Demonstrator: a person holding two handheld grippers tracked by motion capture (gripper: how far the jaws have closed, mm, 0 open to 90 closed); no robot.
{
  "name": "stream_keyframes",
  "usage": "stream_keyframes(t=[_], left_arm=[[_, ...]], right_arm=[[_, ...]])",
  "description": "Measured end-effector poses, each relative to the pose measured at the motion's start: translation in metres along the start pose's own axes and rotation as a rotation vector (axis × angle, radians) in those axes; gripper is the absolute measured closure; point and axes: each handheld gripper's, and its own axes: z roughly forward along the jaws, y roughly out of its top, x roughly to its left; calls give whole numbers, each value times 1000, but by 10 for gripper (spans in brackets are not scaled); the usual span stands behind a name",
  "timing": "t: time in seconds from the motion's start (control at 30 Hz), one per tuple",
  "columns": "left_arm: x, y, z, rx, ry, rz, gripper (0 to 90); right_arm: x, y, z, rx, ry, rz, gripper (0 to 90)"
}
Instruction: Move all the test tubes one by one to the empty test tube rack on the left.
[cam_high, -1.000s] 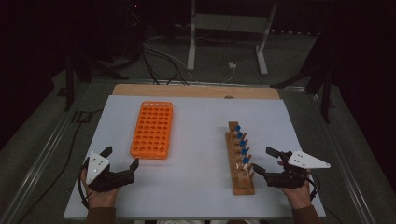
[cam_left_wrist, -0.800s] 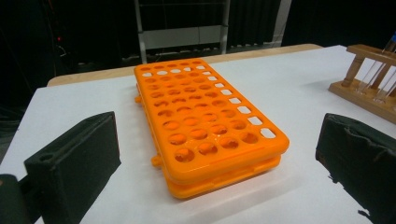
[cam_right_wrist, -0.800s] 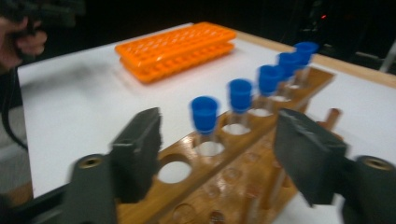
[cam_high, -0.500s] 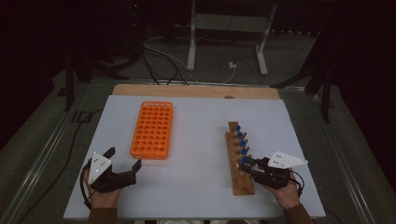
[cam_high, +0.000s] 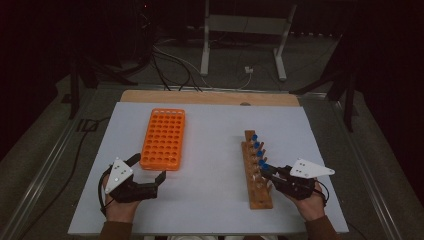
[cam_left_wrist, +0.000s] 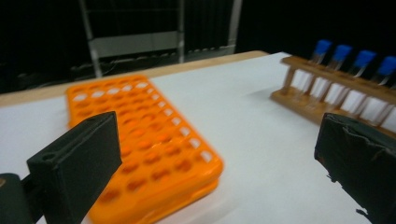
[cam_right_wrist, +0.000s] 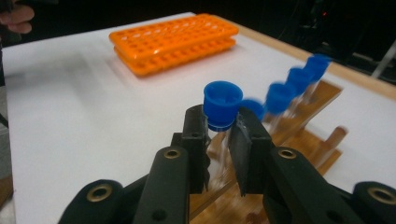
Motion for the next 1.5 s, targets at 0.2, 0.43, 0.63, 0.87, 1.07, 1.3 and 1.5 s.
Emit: stream_keyframes(t=[0.2, 0.43, 0.63, 0.87, 1.07, 1.3, 1.5], left_arm=[[-9, 14, 9, -42, -35, -9, 15], [-36, 46, 32, -39, -120, 41, 64], [-55, 60, 50, -51, -197, 77, 83], [-83, 66, 79, -7, -311, 143, 163], [-102, 61, 100, 57, -387, 196, 397], [-108, 59, 111, 89, -437, 214, 643], [-109, 58, 111, 97, -447, 248, 781]], right_arm=[[-6, 14, -7, -24, 28, 8, 772], [-2, 41, -19, -83, 43, -33, 772], [1, 55, -11, -101, 65, -49, 772], [8, 67, 18, -104, 117, -39, 773], [16, 75, 34, -99, 158, -36, 773], [23, 80, 42, -98, 200, -37, 773], [24, 79, 45, -91, 217, -27, 773]])
